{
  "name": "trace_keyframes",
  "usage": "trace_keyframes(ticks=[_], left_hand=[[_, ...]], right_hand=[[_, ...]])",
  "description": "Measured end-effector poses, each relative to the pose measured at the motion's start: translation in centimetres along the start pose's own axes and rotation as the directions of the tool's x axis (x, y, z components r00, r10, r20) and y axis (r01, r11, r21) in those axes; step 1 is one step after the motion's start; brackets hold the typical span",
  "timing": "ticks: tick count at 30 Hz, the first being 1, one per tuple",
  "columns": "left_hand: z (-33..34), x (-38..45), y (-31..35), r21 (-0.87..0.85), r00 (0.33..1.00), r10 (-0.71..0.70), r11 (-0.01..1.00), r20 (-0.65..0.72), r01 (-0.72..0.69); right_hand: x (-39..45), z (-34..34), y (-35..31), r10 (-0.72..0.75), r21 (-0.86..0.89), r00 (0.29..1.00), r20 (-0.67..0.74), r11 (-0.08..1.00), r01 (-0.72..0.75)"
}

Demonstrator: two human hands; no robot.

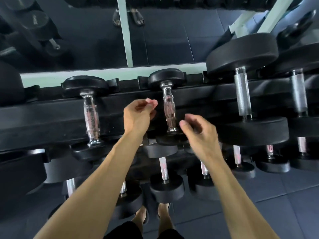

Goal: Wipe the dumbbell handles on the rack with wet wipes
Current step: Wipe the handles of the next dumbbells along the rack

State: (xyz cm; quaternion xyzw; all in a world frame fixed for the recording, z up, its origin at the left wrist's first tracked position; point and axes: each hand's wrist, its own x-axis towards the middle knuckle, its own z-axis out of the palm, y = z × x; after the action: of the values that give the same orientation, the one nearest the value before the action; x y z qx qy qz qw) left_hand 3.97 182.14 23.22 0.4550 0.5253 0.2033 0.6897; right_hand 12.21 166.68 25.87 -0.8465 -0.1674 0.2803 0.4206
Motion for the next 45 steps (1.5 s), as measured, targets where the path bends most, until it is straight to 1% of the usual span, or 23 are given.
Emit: trace_keyframes(ticks=[3, 5, 8, 10, 11, 13, 16, 18, 20, 23, 24, 25, 27, 29, 30, 31, 33, 35, 38, 40, 42, 43, 45], left_hand=[[1.0, 2.5, -0.1, 0.010, 0.990, -0.105, 0.994, 0.095, 0.105], [1.8, 3.3, -0.2, -0.009, 0.974, -0.138, 0.990, 0.182, 0.143], [2.1, 3.5, 0.2, -0.103, 0.922, -0.193, 0.965, 0.335, 0.240], [2.0, 3.2, 0.1, -0.101, 0.876, -0.220, 0.952, 0.428, 0.289], [2.1, 3.0, 0.0, -0.099, 0.869, -0.216, 0.953, 0.444, 0.287], [2.9, 3.1, 0.2, -0.141, 0.905, -0.178, 0.958, 0.385, 0.248], [4.7, 3.7, 0.9, -0.216, 0.976, -0.154, 0.959, 0.156, 0.186], [5.3, 3.7, 1.1, -0.218, 0.985, -0.155, 0.961, 0.075, 0.168], [4.8, 3.0, 0.3, -0.170, 0.981, -0.159, 0.970, 0.108, 0.176], [3.1, 1.5, -1.6, 0.023, 0.958, -0.176, 0.984, 0.225, 0.175], [2.9, 1.4, -1.8, 0.061, 0.958, -0.167, 0.986, 0.235, 0.157], [3.1, 1.7, -1.4, 0.062, 0.963, -0.148, 0.988, 0.223, 0.138], [4.3, 3.0, 0.0, -0.032, 0.979, -0.139, 0.989, 0.149, 0.145], [5.6, 4.1, 1.3, -0.174, 0.976, -0.209, 0.960, 0.067, 0.218], [5.9, 4.2, 1.4, -0.212, 0.966, -0.251, 0.942, 0.067, 0.260], [5.8, 4.0, 1.2, -0.216, 0.953, -0.286, 0.928, 0.105, 0.302], [4.8, 3.3, 0.7, -0.133, 0.925, -0.319, 0.927, 0.207, 0.350], [3.9, 2.9, 0.2, -0.048, 0.920, -0.301, 0.945, 0.250, 0.323], [3.7, 2.7, 0.7, -0.059, 0.933, -0.207, 0.970, 0.294, 0.234], [4.2, 2.9, 1.1, 0.020, 0.956, -0.137, 0.990, 0.261, 0.137], [4.8, 3.3, 1.4, 0.080, 0.982, -0.086, 0.994, 0.170, 0.073], [5.0, 3.5, 1.5, 0.064, 0.990, -0.077, 0.995, 0.114, 0.070], [5.3, 3.5, 1.5, -0.096, 0.991, -0.134, 0.986, 0.013, 0.135]], right_hand=[[-1.2, 2.5, 0.9, 0.049, -0.140, 0.994, 0.093, 0.989, -0.036], [-1.4, 3.4, 1.4, 0.032, -0.213, 0.995, 0.093, 0.977, -0.012], [-0.9, 2.8, 1.9, 0.031, -0.180, 0.997, 0.076, 0.983, -0.017], [-0.5, 1.8, 2.7, 0.065, -0.139, 0.997, 0.047, 0.989, -0.058], [-0.5, 1.3, 2.9, 0.084, -0.128, 0.996, 0.032, 0.989, -0.079], [-0.3, 0.7, 3.3, 0.099, -0.117, 0.995, 0.027, 0.989, -0.095], [-0.3, 0.8, 3.5, 0.120, -0.084, 0.989, 0.082, 0.990, -0.113], [-0.4, 1.2, 3.5, 0.101, -0.057, 0.991, 0.088, 0.994, -0.096], [-0.3, 1.4, 3.7, 0.075, -0.028, 0.994, 0.074, 0.997, -0.073], [-0.3, 1.2, 3.8, 0.063, 0.007, 0.994, 0.090, 0.998, -0.064], [-0.2, 1.2, 3.9, 0.061, 0.010, 0.994, 0.095, 0.998, -0.062], [-0.2, 1.2, 4.0, 0.059, 0.005, 0.993, 0.099, 0.998, -0.060], [-0.1, 1.0, 4.0, 0.069, -0.021, 0.991, 0.118, 0.997, -0.067], [0.1, 0.7, 3.9, 0.091, -0.044, 0.986, 0.143, 0.995, -0.086], [0.2, 0.6, 3.9, 0.100, -0.047, 0.984, 0.150, 0.994, -0.094], [0.2, 0.5, 4.0, 0.106, -0.045, 0.983, 0.152, 0.994, -0.101], [0.1, 0.4, 4.1, 0.094, -0.028, 0.985, 0.147, 0.995, -0.091], [0.2, 0.4, 4.3, 0.088, -0.012, 0.985, 0.146, 0.996, -0.088], [0.3, 0.3, 4.4, 0.078, -0.002, 0.986, 0.148, 0.997, -0.078], [0.4, 0.3, 4.5, 0.081, -0.016, 0.985, 0.154, 0.997, -0.080], [0.4, 0.2, 4.5, 0.096, -0.025, 0.981, 0.169, 0.995, -0.093], [0.5, 0.2, 4.5, 0.101, -0.024, 0.980, 0.174, 0.995, -0.098], [0.6, 0.2, 4.7, 0.093, -0.021, 0.980, 0.178, 0.996, -0.091]])
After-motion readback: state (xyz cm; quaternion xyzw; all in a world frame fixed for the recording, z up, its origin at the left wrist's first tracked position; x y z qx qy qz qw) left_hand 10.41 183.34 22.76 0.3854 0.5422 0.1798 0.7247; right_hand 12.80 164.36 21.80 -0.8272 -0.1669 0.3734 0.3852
